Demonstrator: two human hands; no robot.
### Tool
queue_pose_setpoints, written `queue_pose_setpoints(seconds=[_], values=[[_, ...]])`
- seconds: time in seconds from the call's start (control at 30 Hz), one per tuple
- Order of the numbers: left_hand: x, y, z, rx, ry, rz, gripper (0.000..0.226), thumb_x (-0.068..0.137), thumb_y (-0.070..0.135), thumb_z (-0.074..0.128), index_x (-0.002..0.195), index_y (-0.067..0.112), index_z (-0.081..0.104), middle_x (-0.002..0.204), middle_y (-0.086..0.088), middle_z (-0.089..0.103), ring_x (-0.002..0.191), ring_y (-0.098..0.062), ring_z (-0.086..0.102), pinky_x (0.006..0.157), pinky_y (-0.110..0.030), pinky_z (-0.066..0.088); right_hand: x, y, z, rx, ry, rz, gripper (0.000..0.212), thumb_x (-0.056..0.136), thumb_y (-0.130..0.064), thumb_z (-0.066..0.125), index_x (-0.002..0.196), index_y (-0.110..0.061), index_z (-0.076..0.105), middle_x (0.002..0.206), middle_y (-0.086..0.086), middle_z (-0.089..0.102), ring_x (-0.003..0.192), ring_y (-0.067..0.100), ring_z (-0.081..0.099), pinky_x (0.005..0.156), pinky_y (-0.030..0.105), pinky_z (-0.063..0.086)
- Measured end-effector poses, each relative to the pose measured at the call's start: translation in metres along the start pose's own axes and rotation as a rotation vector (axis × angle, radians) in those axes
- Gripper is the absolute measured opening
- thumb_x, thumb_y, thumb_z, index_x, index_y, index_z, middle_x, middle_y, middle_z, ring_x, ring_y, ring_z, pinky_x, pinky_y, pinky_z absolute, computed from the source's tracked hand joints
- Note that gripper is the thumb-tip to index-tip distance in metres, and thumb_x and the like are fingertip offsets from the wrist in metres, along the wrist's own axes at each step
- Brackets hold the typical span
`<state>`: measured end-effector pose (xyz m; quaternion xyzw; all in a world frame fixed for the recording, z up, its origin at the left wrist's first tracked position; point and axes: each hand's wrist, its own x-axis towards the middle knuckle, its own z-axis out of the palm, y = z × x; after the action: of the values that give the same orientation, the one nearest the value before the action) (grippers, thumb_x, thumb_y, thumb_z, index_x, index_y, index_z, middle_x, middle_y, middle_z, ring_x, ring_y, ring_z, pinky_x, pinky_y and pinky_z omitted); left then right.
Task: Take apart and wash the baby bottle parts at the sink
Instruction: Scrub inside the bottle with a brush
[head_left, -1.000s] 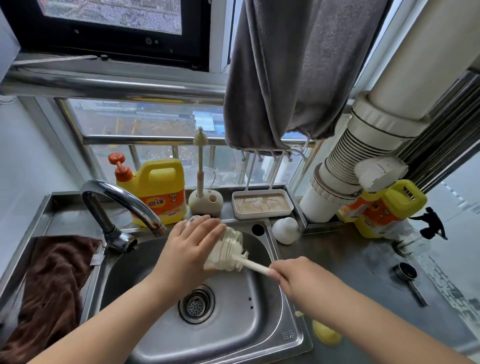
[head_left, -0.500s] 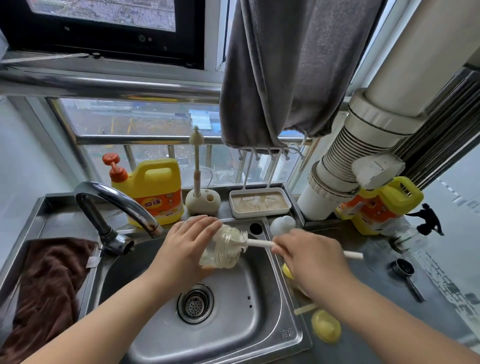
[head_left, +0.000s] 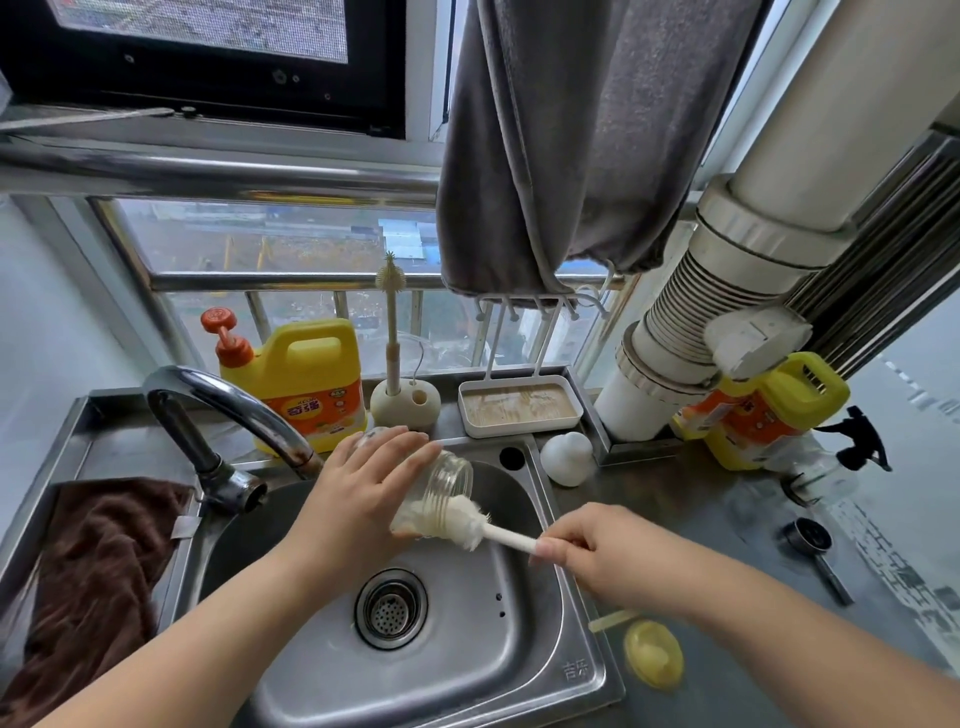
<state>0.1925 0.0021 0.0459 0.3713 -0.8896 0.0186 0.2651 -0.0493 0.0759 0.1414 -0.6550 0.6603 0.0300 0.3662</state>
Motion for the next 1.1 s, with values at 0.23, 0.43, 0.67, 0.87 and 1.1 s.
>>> queue_pose_setpoints(seconds=[0.23,0.43,0.67,0.87,1.1], values=[[0.001,0.001,0.0,-0.166,-0.031,-0.055,0.099,0.043,0.038,0.093,0.128,0.018,0.047,0.119,-0.004,0.063,0.108,-0.023,0.057,0.089,-0.042,0.051,0.01,0.01,-0.007,-0.88,0.83,-0.358,0.023,0.072,-0.006,0.052,0.076,-0.019,0.07,0.056,0.001,0.052,0.046,0.022,0.051,0.041,0.024,0.03],[0.006,0.003,-0.003,-0.083,-0.012,-0.008,0.094,0.045,0.039,0.091,0.127,0.015,0.051,0.119,-0.005,0.063,0.112,-0.022,0.052,0.09,-0.044,0.048,0.008,0.004,0.01,-0.602,0.4,-0.056,0.021,0.099,-0.038,0.041,0.104,-0.028,0.059,0.092,0.003,0.064,0.082,0.028,0.063,0.059,0.029,0.034],[-0.003,0.0,0.0,-0.06,-0.01,-0.033,0.101,0.043,0.034,0.094,0.13,0.021,0.045,0.123,-0.006,0.062,0.119,-0.022,0.046,0.092,-0.049,0.048,0.003,0.005,0.003,0.072,-0.119,0.038,0.032,0.097,-0.046,0.041,0.093,-0.032,0.069,0.057,-0.004,0.038,0.048,0.01,0.035,0.047,0.026,0.029],[-0.002,0.005,0.001,-0.06,-0.003,-0.035,0.098,0.042,0.036,0.094,0.128,0.016,0.05,0.119,-0.008,0.063,0.114,-0.022,0.048,0.089,-0.047,0.05,0.005,-0.002,0.003,-0.312,0.143,-0.011,0.028,0.099,-0.043,0.038,0.101,-0.027,0.061,0.074,-0.007,0.054,0.069,0.015,0.051,0.055,0.028,0.033],[0.001,0.008,0.0,-0.168,0.0,-0.058,0.093,0.042,0.034,0.092,0.125,0.011,0.057,0.118,-0.005,0.063,0.109,-0.018,0.05,0.089,-0.039,0.051,0.01,-0.011,-0.007,-0.732,0.593,-0.224,0.012,0.076,-0.033,0.076,0.082,-0.027,0.067,0.07,0.001,0.063,0.057,0.025,0.062,0.048,0.024,0.023]])
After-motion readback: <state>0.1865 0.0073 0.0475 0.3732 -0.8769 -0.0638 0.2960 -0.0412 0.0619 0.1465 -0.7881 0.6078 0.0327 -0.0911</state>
